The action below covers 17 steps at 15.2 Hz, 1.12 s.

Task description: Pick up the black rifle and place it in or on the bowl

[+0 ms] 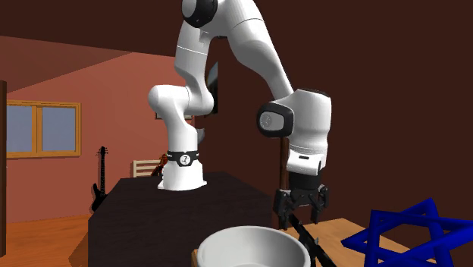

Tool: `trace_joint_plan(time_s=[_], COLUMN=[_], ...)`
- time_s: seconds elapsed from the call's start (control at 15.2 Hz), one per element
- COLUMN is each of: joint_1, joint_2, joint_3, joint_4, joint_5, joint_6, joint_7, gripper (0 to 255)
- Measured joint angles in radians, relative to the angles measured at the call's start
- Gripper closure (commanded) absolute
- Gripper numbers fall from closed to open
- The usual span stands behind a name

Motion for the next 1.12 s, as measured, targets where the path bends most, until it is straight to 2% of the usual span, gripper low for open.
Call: trace_joint_plan(time_s=[0.07, 0.73, 1.12], joint_1=[0.000, 0.000, -0.016], joint_2=[0.000, 0.000, -0.072], joint_3=[0.000, 0.000, 0.019], joint_4=[0.000, 0.000, -0.017], joint_5=[0.000, 0.000, 0.021], joint_6=[0.000, 0.000, -0.054], joint_7=[0.000, 0.000, -0.010], gripper=[255, 255, 255])
